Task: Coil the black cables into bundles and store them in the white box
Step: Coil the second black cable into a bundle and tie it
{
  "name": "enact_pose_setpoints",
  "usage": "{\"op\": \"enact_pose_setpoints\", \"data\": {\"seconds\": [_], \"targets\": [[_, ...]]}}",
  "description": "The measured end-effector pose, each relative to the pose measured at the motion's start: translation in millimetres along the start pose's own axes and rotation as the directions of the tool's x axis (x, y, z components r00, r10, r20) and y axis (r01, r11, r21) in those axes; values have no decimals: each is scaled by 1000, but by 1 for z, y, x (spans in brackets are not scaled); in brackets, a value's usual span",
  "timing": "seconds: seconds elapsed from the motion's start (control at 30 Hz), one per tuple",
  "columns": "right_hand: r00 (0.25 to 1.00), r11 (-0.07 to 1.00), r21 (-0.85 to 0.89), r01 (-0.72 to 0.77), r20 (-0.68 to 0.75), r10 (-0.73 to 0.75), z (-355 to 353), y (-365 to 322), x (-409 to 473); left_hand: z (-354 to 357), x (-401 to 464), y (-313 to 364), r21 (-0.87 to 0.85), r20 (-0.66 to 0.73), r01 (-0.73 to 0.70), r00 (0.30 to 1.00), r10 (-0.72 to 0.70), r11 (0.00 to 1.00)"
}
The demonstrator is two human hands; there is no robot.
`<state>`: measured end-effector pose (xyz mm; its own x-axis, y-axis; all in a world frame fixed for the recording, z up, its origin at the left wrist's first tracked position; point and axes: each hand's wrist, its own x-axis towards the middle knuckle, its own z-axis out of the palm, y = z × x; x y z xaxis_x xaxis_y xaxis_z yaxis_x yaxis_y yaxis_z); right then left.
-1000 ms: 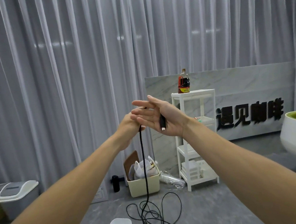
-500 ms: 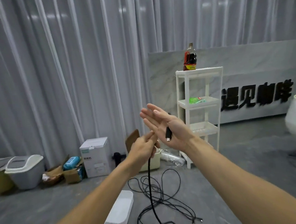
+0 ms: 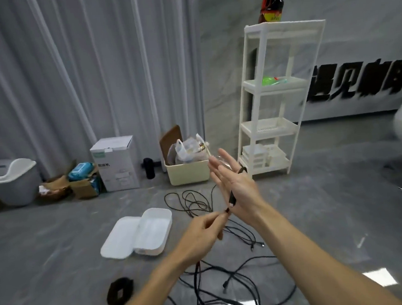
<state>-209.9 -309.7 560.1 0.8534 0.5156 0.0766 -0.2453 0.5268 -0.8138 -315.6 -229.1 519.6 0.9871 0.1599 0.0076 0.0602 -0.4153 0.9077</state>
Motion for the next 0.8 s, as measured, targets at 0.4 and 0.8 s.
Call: {"op": "enact_pose_setpoints", "data": {"seconds": [0.4, 0.8], "targets": [[961, 954, -126, -273, -89, 263, -92, 134, -25, 44, 6, -134, 362, -133, -31, 988, 84, 932], [924, 813, -442, -379, -127, 361, -100, 164, -27, 32, 14, -131, 474, 171, -126, 984, 49, 872]]}}
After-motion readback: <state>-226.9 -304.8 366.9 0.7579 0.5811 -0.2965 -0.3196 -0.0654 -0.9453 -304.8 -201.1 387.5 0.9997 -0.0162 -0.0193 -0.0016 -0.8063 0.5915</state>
